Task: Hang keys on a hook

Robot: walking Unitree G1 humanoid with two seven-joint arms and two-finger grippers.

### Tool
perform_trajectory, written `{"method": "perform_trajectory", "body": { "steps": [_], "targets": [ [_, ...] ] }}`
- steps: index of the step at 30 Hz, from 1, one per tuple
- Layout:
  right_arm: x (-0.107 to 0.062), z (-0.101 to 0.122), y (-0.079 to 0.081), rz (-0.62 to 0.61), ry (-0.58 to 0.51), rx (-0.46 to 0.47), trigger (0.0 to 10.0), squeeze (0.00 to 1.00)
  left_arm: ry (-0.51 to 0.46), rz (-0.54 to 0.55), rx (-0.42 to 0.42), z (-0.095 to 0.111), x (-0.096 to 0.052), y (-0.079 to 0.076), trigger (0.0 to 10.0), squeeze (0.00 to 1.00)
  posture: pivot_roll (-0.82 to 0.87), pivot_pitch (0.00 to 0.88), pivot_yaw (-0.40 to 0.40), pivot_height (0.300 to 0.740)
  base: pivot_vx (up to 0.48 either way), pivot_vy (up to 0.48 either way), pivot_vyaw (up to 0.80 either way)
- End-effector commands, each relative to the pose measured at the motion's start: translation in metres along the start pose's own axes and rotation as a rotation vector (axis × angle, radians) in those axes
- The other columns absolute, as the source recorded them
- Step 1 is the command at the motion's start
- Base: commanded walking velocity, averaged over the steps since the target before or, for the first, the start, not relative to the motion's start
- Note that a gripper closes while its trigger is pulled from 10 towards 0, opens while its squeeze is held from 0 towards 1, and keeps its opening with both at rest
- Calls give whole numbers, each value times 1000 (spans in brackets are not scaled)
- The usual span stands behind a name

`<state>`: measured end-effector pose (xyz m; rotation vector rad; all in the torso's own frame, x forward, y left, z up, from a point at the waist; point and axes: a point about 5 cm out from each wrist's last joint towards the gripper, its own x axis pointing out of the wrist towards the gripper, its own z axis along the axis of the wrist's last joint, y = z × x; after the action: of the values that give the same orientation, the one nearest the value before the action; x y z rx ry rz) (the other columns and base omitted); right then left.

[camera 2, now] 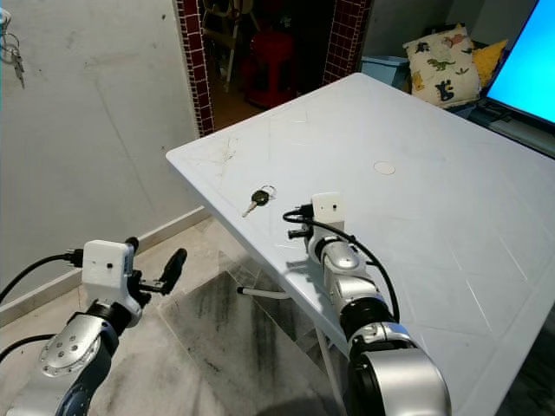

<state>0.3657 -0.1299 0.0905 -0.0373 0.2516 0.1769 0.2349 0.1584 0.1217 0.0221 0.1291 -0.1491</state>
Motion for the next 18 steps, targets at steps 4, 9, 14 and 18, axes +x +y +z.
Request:
{"method": "perform_trajectory", "body": {
  "steps": [4,9,14,18],
  "targets": [
    [-3,18,0,26,-109,28,0,0,-7,60,19,1,3,6,10000,0,202,26,-43,740,0,0,0],
    [-20,35,12,96,-228,48,10000,0,-37,192,67,6,0,19,10000,0,198,22,-44,740,0,0,0],
    [-35,41,20,118,-276,49,10000,0,-44,217,75,6,-3,23,10000,0,195,19,-42,740,0,0,0],
    [-48,41,28,139,-283,56,10000,0,-49,229,79,6,-2,23,10000,0,190,15,-39,740,0,0,0]
  ]
}}
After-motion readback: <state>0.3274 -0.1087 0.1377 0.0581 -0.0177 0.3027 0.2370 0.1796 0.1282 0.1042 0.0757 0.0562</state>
